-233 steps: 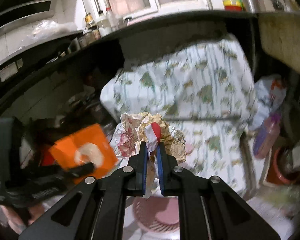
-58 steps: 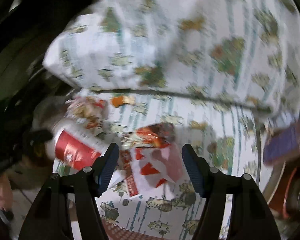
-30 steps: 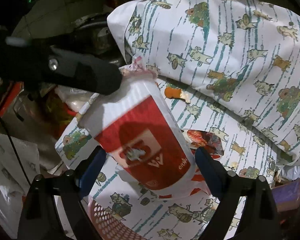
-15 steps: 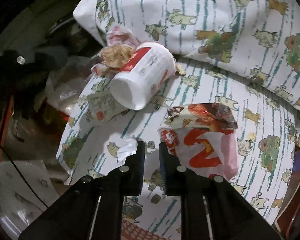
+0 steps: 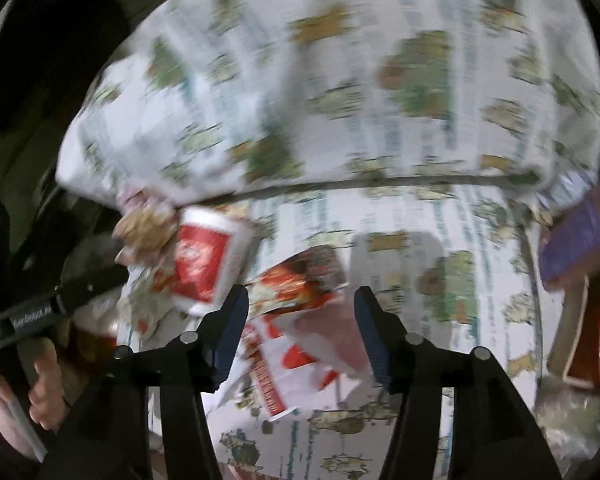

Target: Collect trash

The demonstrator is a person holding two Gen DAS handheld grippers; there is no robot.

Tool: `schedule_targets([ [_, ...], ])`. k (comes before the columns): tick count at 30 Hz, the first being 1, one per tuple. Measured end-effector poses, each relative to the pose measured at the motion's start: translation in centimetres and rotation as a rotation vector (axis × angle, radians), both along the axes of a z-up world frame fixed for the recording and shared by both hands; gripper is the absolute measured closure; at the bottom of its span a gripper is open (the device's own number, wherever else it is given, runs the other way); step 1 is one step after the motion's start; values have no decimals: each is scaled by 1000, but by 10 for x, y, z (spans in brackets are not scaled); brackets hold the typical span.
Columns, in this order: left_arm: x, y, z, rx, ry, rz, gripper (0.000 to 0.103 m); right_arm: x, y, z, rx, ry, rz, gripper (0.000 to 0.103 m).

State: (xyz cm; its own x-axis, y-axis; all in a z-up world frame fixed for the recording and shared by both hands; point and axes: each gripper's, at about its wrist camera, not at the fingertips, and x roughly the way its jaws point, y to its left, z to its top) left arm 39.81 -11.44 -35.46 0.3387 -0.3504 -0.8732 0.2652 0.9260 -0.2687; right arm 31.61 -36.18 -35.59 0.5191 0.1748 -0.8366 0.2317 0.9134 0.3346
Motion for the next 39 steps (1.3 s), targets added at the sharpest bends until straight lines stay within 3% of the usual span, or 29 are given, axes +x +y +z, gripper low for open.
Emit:
schedule_targets([
  [3,11,-28,-10,36,18,-44,23,-4,-21,-5,12,26,-71,44],
  [6,21,-53,-26,134,18,-67,22,-7,-35,-12,42,55,-89,44],
  [8,30,-56,-38,163,36,0,22,-9,-40,-16,53,68,-85,43],
  [12,43,-56,-54,212,57,67,22,-4,-27,-35,110,150,36,30],
  [14,47,-54,-58,254,44,95,21,-4,-16,-46,150,188,65,30],
  [17,49,-52,-65,231,78,104,22,-5,-7,-64,232,245,52,30],
  [18,49,-53,-67,216,93,94,30,-4,-6,-72,263,267,54,30],
  [20,46,-58,-66,219,100,67,30,-5,-2,-84,296,304,22,30],
  [25,26,-69,-36,231,20,12,30,-9,15,-112,337,412,27,30],
  [27,19,-61,-21,200,-1,9,30,-14,17,-116,377,409,9,30],
  [31,0,-47,14,167,-82,9,30,-18,21,-113,337,362,-27,30],
  [32,-3,-45,19,170,-102,11,30,-18,23,-111,319,354,-14,34],
  [34,-16,-40,33,185,-159,23,30,-16,30,-109,284,340,13,53],
  [36,-26,-37,44,206,-201,50,30,-16,33,-107,253,310,14,55],
  [39,-47,-28,69,170,-283,51,30,-14,31,-107,217,317,3,62],
])
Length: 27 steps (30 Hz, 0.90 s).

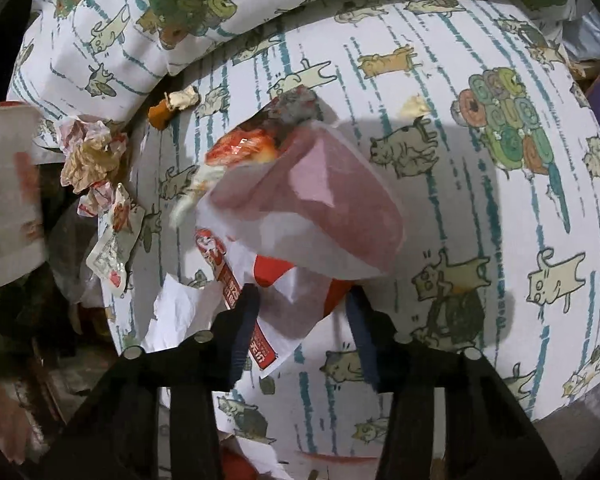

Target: Collect trash

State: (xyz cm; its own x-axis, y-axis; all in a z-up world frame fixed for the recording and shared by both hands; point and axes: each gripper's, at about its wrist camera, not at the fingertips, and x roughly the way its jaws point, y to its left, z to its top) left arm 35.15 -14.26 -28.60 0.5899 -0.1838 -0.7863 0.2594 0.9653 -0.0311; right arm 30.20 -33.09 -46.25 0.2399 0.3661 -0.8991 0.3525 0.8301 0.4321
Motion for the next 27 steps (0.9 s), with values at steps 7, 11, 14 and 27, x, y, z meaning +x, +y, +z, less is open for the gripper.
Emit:
schedule_targets([
  [7,-29,22,34,-10,-182,13,30,3,-15,15,-5,-63,-13,92],
  [11,-30,34,36,-5,-208,40,30,0,-25,27,-62,-100,-23,96],
  [14,-24,48,31,-99,-115,35,31,-2,-29,39,-68,-140,-30,97],
  [27,-6,53,-29,-38,147,31,24,-15,-33,117,-185,-422,-24,97],
])
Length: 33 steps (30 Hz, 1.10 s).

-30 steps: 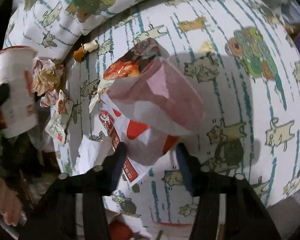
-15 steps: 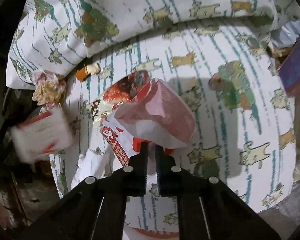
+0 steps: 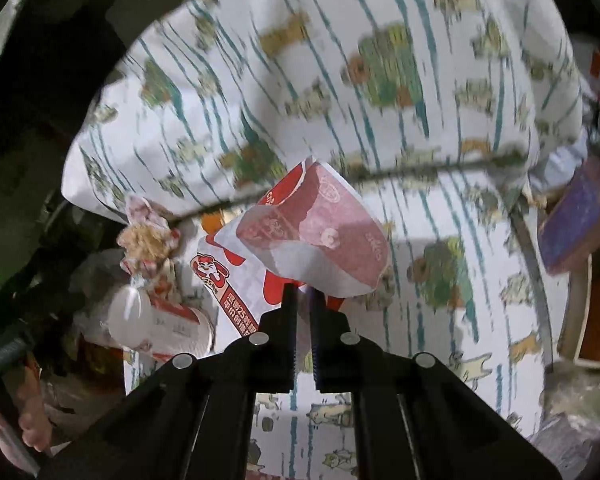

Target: Collect trash

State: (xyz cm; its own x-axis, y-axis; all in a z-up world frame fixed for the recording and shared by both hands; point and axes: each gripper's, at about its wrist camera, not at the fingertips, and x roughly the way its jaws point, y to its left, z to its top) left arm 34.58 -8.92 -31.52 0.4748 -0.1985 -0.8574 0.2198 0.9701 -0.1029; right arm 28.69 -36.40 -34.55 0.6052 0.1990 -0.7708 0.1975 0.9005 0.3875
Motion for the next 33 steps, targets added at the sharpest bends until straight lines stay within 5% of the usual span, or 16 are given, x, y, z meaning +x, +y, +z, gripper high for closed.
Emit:
schedule_targets([
  [2,-4,-3,-6,10,-2,-33,16,-3,-1,10,3,-37,7,97],
  [12,11,-35,-63,211,102,-117,15,-9,6,30,-94,-99,23,97],
  [14,13,-34,-64,189,82,-104,21,-10,6,30,-102,-100,30,97],
  [15,13,-34,-61,170,75,-108,37,-11,6,30,-112,-100,34,97],
  [18,10,-33,-49,128,56,-114,37,-14,6,31,-132,-107,45,97],
  [24,-18,-22,13,72,-125,-85,37,-36,7,50,-131,-163,65,97],
  [29,-70,-10,76,-42,-271,-65,37,-73,18,74,-135,-216,73,97],
  [33,-117,-2,94,-96,-309,-61,37,-111,34,90,-179,-254,67,97],
])
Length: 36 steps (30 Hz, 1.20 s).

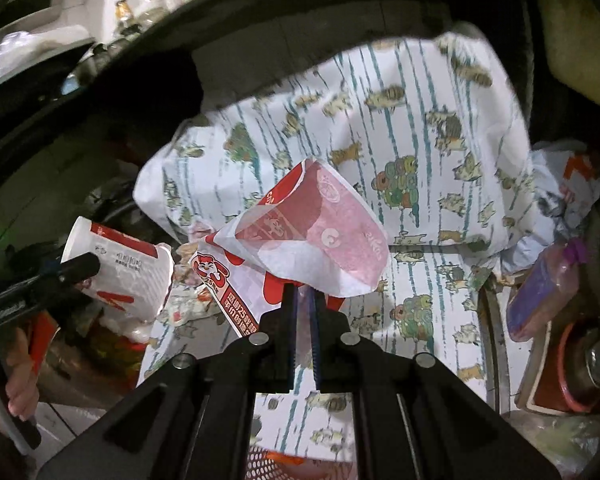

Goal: Collect trash
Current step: 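Carry the cup with the left tool while the right tool carries the wrapper down to the pink basket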

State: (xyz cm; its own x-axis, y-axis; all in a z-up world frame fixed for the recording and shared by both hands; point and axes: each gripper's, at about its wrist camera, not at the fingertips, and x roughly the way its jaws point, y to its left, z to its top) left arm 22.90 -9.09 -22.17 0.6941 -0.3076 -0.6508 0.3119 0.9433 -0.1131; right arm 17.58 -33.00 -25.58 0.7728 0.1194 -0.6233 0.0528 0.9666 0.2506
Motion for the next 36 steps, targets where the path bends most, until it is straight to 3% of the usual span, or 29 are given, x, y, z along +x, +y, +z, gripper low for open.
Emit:
schedule_targets([
  [6,-49,4,-13,6,79,-5,37,-45,37,-10,-102,89,39,97],
  [12,-85,-4,-53,35,251,-37,37,-91,47,-50,94,224,71,96],
  [14,-87,-6,-73,88,288,-42,37,-98,49,-73,116,282,61,96],
  [16,-89,0,-87,90,312,-33,37,-104,54,-98,111,333,61,96],
  [27,-76,2,-195,171,534,20,37,-90,63,-215,38,628,56,96],
  [32,-67,-19,-229,261,550,-31,37,-78,61,-247,57,681,52,96],
  [36,-64,-24,-247,228,589,-38,37,-73,53,-250,89,654,22,94],
])
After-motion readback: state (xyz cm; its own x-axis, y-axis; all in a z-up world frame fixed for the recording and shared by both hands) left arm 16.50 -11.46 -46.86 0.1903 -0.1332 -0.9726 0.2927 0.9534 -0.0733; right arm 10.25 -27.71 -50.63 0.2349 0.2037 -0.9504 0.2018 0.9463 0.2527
